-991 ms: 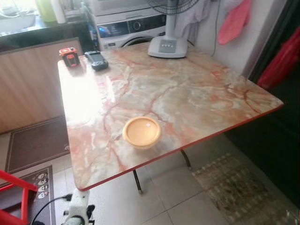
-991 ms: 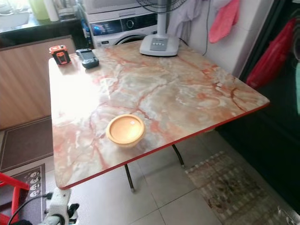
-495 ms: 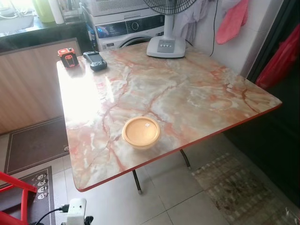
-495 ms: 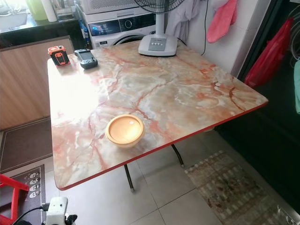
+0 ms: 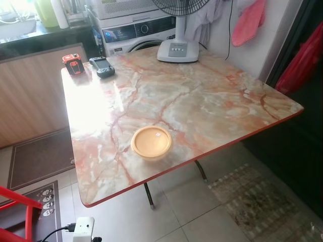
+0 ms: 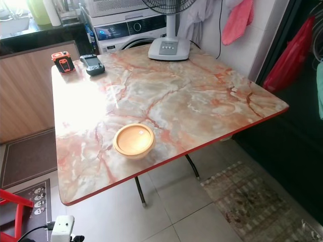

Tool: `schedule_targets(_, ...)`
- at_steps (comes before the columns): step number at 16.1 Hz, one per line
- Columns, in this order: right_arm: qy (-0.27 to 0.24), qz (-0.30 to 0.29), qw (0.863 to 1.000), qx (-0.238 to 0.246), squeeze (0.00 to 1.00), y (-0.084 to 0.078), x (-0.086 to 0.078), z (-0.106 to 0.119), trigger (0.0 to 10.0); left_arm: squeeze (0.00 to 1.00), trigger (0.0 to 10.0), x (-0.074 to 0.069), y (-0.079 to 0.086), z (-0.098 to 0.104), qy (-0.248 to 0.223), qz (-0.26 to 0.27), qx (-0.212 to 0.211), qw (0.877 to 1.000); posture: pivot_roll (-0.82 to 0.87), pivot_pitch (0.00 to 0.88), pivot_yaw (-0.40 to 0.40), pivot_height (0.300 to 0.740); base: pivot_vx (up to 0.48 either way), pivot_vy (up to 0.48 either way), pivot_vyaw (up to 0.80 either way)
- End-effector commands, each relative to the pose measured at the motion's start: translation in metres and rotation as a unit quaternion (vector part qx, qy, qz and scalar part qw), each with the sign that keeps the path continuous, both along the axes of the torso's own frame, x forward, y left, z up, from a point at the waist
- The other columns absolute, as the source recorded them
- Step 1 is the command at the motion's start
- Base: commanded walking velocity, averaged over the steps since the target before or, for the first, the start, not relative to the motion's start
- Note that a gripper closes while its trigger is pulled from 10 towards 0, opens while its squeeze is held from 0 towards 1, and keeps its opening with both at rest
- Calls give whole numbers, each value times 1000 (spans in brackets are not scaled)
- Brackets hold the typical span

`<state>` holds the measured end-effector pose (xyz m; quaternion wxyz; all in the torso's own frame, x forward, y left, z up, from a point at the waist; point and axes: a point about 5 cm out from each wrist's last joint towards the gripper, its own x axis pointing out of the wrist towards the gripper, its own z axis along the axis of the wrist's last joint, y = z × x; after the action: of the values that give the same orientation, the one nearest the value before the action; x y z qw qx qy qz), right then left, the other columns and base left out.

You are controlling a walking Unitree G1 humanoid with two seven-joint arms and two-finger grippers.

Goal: Restocking fridge

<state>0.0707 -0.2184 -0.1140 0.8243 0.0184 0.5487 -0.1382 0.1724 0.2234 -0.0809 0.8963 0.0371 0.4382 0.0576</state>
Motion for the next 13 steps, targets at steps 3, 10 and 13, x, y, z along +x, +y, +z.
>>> schedule_targets(3, 13, 5, 999, 31, 0, 18, -7, -5, 10000, 0, 10000, 0, 1, 0, 8, -4, -2, 1000, -34, 0, 81, 740, 0, 0, 0)
schedule_targets(10, 16, 8, 999, 34, 0, 21, -10, -5, 10000, 0, 10000, -4, 3, -2, 13, -20, -3, 1000, -38, 0, 91, 740, -187, 0, 0)
schedule_targets(13, 16, 8, 999, 35, 0, 21, -11, -5, 10000, 0, 10000, -7, 2, -3, 15, -23, -4, 1000, -41, 0, 93, 740, -282, 0, 0)
